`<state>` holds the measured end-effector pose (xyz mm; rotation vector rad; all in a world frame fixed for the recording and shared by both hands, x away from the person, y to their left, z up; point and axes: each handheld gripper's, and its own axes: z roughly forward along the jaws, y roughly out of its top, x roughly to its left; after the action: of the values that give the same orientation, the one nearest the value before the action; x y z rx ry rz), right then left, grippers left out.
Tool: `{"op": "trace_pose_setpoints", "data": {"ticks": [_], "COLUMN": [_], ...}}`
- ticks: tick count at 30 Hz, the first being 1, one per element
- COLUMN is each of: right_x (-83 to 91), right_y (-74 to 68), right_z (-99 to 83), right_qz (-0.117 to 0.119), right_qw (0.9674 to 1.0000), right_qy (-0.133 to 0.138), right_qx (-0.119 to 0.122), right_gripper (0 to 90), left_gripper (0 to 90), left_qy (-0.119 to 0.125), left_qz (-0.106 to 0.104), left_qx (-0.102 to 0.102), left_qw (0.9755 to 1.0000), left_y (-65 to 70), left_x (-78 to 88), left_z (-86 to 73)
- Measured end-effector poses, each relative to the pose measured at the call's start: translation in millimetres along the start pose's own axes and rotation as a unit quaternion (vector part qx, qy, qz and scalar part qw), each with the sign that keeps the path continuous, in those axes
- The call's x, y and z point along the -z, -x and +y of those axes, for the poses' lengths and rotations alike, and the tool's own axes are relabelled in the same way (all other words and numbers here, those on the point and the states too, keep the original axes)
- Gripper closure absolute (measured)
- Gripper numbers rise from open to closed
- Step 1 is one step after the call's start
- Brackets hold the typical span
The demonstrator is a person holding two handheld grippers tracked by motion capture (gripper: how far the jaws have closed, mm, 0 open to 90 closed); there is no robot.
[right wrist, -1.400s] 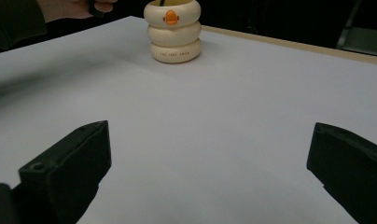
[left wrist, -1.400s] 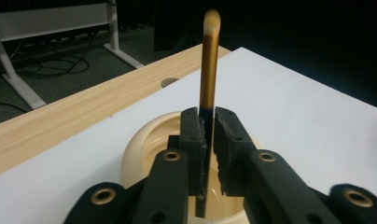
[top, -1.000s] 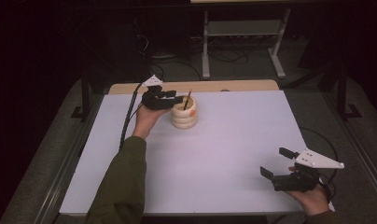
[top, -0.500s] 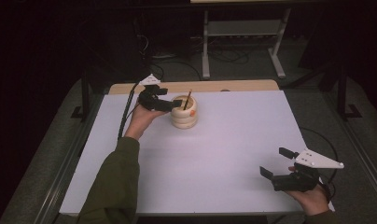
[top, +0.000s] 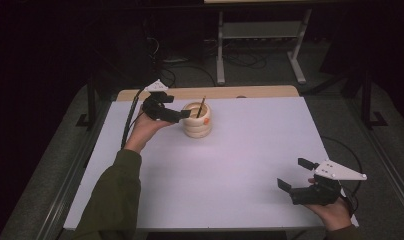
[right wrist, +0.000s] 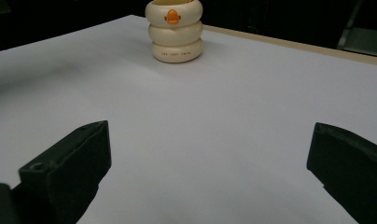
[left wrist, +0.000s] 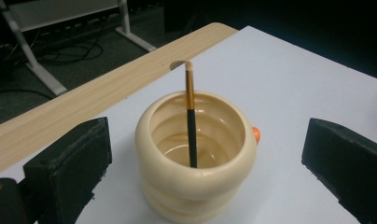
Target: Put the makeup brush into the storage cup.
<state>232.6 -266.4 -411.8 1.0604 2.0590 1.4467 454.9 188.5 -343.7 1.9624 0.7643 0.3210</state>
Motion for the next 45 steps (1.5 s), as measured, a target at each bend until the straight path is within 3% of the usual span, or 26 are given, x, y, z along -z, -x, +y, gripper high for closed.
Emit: {"op": "trace_pose_setpoints", "data": {"ticks": [4, 10, 32, 45], "right_x": [-0.2, -0.2, -2.0, -1.7], "right_y": [-0.1, -0.2, -1.4, -1.5], "right_z": [0.0, 0.1, 0.4, 0.4], "right_qz": [0.000, -0.001, 0.001, -0.001], "right_qw": [1.0000, 1.0000, 1.0000, 1.0000], "right_qy": [0.000, 0.000, -0.002, 0.000], "right_qx": [-0.001, -0.001, 0.000, 0.000], "right_gripper": [0.0, 0.0, 0.0, 0.0], "left_gripper": [1.2, 1.2, 1.2, 1.2], "left_qy": [-0.012, -0.011, -0.029, -0.023], "left_qz": [0.002, 0.001, 0.011, 0.009], "left_qx": [-0.002, 0.008, -0.005, -0.014], "left_qw": [0.9999, 0.9999, 0.9995, 0.9996], "left_y": [1.9, 3.3, 19.6, 33.2], "left_x": [5.7, 11.8, 40.7, 52.2], "left_z": [-4.6, -8.4, -30.9, -37.5]}}
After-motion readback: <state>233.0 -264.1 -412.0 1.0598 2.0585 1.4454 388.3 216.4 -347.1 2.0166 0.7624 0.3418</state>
